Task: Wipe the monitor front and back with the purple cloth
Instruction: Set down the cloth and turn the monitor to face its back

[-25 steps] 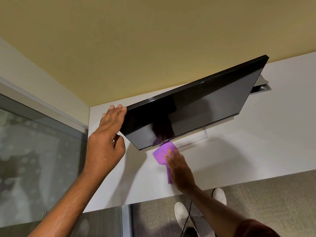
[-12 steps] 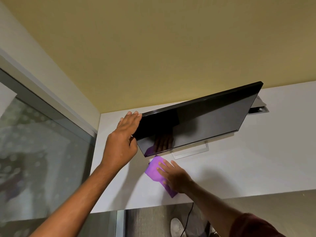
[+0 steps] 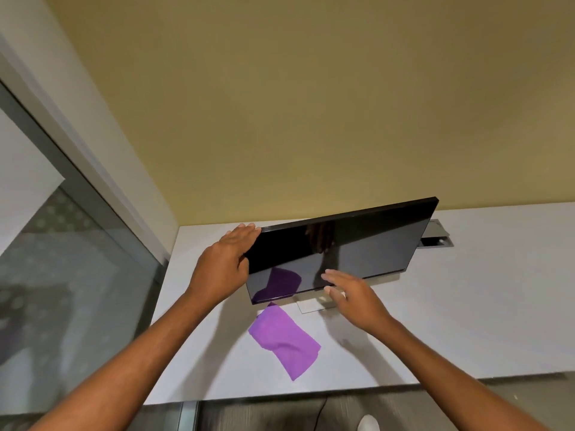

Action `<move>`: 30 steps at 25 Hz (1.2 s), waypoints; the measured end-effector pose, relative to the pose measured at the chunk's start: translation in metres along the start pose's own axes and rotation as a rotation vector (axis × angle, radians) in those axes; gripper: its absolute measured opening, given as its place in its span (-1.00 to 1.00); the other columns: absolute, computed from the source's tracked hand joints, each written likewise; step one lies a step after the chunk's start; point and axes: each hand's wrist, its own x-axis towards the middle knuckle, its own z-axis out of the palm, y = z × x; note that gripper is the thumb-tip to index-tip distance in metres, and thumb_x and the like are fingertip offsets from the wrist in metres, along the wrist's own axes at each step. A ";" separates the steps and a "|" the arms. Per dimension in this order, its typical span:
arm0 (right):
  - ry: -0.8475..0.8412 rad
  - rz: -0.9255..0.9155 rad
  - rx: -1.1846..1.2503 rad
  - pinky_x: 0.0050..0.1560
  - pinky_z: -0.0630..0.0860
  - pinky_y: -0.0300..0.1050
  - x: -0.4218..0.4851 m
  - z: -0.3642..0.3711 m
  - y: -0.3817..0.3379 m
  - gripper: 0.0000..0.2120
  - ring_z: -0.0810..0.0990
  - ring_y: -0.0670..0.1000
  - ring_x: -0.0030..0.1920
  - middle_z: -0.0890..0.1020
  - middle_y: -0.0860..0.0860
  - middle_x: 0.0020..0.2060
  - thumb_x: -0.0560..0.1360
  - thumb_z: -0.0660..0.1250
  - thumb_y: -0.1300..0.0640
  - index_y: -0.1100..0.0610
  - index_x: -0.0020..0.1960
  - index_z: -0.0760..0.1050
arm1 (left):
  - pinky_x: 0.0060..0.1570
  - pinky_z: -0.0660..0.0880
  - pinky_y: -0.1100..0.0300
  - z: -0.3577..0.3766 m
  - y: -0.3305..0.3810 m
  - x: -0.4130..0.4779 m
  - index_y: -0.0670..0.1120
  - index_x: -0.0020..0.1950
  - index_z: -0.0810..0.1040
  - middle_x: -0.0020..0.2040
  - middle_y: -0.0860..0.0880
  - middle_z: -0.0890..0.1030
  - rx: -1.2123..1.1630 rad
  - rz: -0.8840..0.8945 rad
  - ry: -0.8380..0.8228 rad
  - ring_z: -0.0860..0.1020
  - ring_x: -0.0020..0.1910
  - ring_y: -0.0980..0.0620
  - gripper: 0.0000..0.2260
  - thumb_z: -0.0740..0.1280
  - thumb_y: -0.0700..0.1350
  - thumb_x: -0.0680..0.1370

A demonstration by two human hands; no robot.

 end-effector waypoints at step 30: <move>0.464 0.164 -0.419 -0.22 0.39 -0.04 0.079 -0.186 0.042 -0.82 0.59 0.24 -0.06 0.63 0.16 -0.11 0.54 0.40 0.45 0.24 -0.02 0.72 | -0.05 0.51 0.14 -0.045 -0.007 0.020 -0.03 0.06 0.80 -0.02 -0.01 0.77 -0.112 -0.190 0.064 0.65 -0.08 0.00 -0.90 0.54 -0.11 0.56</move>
